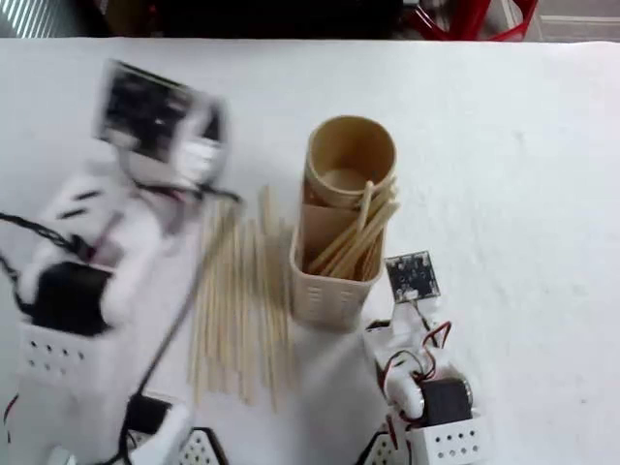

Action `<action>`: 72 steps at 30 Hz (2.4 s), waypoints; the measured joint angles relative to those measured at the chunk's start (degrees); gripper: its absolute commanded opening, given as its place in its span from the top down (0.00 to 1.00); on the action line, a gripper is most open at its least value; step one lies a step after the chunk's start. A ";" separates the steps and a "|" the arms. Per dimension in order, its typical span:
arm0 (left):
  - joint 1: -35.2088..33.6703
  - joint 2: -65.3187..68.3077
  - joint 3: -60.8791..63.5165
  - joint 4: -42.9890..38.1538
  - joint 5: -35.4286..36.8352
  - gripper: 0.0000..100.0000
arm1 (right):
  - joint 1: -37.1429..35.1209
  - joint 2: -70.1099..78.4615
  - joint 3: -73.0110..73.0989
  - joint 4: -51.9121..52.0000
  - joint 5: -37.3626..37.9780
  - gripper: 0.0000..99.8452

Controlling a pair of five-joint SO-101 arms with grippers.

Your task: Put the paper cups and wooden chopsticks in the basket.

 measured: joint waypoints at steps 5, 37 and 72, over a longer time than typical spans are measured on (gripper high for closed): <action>-14.15 5.63 14.77 -5.54 -2.11 0.91 | 0.00 0.00 0.00 0.00 0.00 0.98; -7.21 51.25 9.58 2.81 -1.32 0.94 | 0.00 0.00 0.00 0.00 0.00 0.98; -6.86 38.77 24.00 -4.48 1.85 0.89 | 0.00 0.00 0.00 0.00 0.00 0.98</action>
